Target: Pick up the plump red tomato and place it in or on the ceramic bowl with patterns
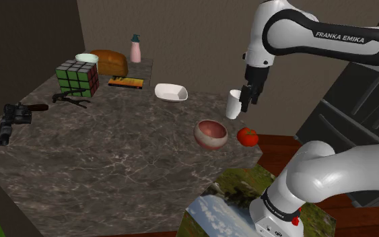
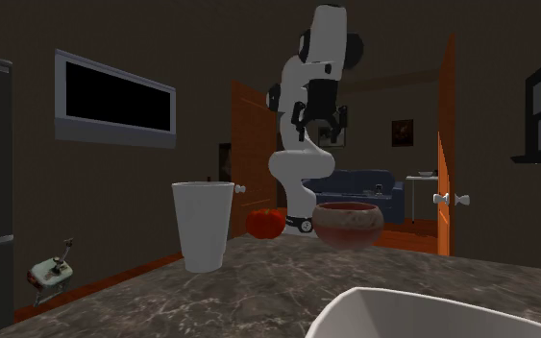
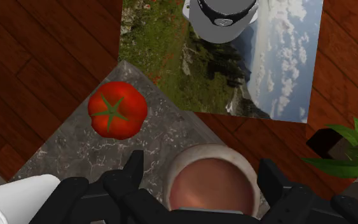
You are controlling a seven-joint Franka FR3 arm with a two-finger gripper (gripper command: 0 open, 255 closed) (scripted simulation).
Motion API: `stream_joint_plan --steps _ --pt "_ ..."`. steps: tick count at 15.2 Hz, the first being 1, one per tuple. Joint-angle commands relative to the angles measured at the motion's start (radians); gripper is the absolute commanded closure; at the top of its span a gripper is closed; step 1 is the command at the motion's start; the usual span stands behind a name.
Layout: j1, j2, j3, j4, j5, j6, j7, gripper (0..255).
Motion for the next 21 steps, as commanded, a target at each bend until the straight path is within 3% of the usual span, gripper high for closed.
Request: stream_joint_plan --steps 1,6,11,15,19,21 --pt "0.000 0.000 0.000 0.000 0.000 0.000 0.000 0" --pt "-0.088 0.207 0.131 -0.007 -0.066 0.089 0.338 0" --pt "-0.177 0.449 0.206 0.039 -0.160 0.121 0.685 0" --pt "-0.236 0.642 0.215 0.102 -0.239 0.103 0.954 0" --pt "-0.278 0.816 0.178 0.175 -0.302 0.060 1.199 0" --pt "-0.281 0.819 0.172 0.163 -0.306 0.070 1.209 0"
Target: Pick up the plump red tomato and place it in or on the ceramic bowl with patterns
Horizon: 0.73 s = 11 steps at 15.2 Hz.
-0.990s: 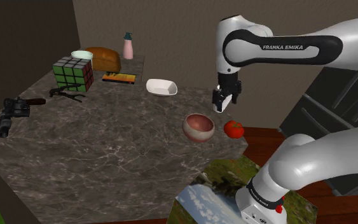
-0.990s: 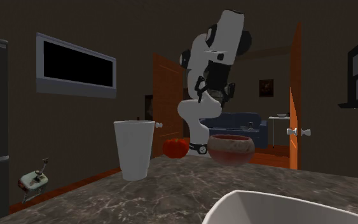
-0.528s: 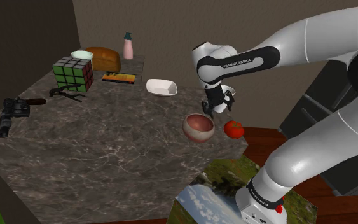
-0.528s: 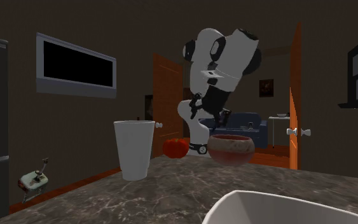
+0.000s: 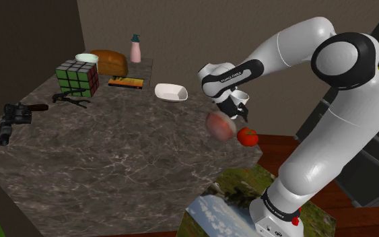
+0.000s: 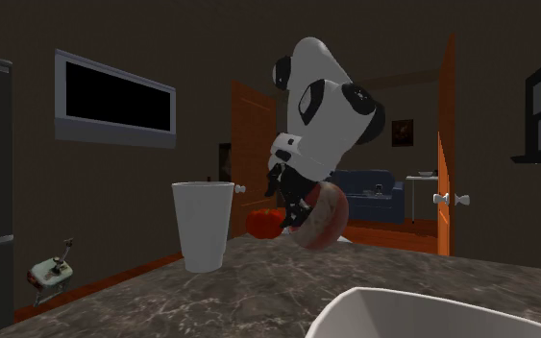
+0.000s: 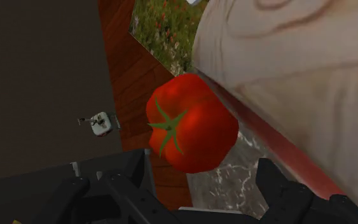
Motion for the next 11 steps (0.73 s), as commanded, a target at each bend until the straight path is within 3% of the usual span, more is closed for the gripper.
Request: stream_joint_plan --steps 1,6,11 --pt "-0.002 0.013 -0.002 -0.022 0.025 0.017 0.023 0" --pt "-0.017 -0.003 -0.016 -0.102 0.007 0.084 0.028 0" --pt "-0.017 -0.003 -0.016 -0.102 0.007 0.084 0.028 0"
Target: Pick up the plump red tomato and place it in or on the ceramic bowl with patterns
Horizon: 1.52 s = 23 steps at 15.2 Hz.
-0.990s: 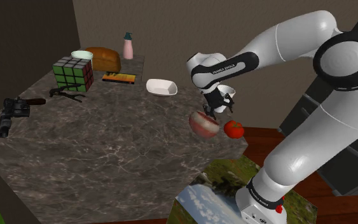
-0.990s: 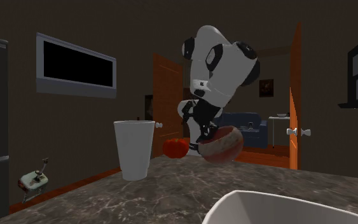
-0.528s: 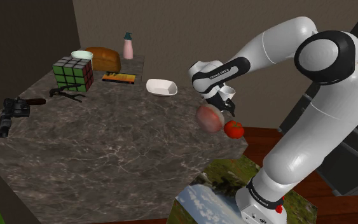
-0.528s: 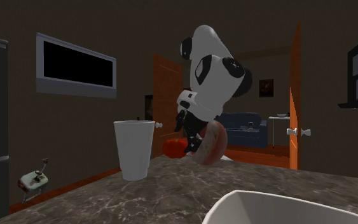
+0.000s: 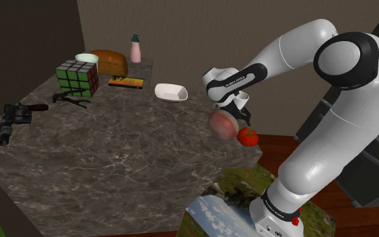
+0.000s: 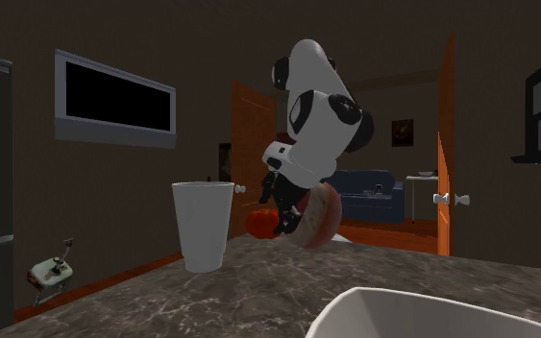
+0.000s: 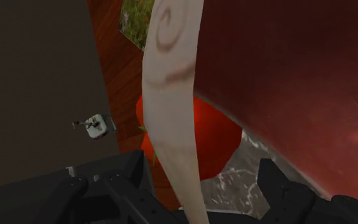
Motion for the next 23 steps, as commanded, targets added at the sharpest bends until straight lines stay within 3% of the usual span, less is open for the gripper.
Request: stream_joint_plan --steps 1,3,4,8,13,23 --pt "0.005 0.018 0.005 -0.025 0.027 -0.007 0.000 0" --pt "0.005 0.018 0.005 -0.025 0.027 -0.007 0.000 0" --pt "0.007 0.005 0.008 -0.042 0.031 -0.004 0.004 255" --pt "-0.002 0.036 -0.002 0.004 0.017 -0.014 -0.013 255" --pt "0.004 0.018 0.006 -0.025 0.027 -0.007 0.000 255" --pt "0.007 -0.051 0.009 0.012 0.035 -0.102 -0.042 255"
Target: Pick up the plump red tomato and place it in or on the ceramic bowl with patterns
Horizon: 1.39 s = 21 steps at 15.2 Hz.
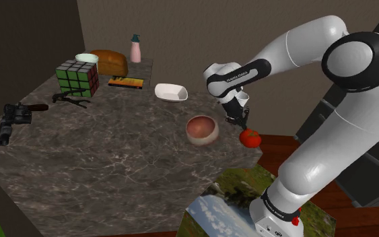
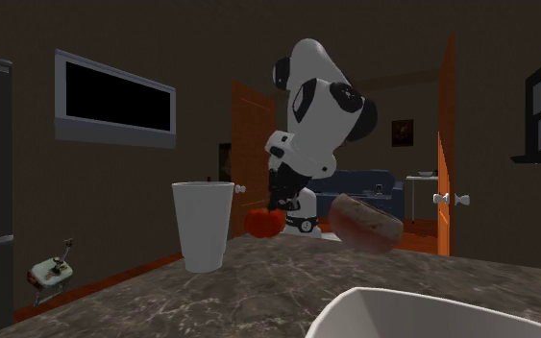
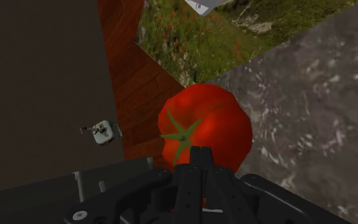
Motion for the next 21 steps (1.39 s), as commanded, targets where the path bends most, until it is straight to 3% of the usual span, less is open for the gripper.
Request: stream_joint_plan --steps 1,4,5,6,13,21 --pt "0.000 0.000 0.000 0.000 0.000 0.000 0.000 0" --pt "-0.093 0.263 -0.102 0.276 0.163 -0.158 0.312 0" --pt "-0.125 0.322 -0.145 0.342 0.228 -0.193 0.410 0" --pt "-0.133 0.337 -0.159 0.358 0.247 -0.201 0.437 0" --pt "-0.144 0.288 -0.160 0.217 0.238 -0.108 0.444 0" --pt "-0.144 0.288 -0.160 0.217 0.238 -0.108 0.444 0"
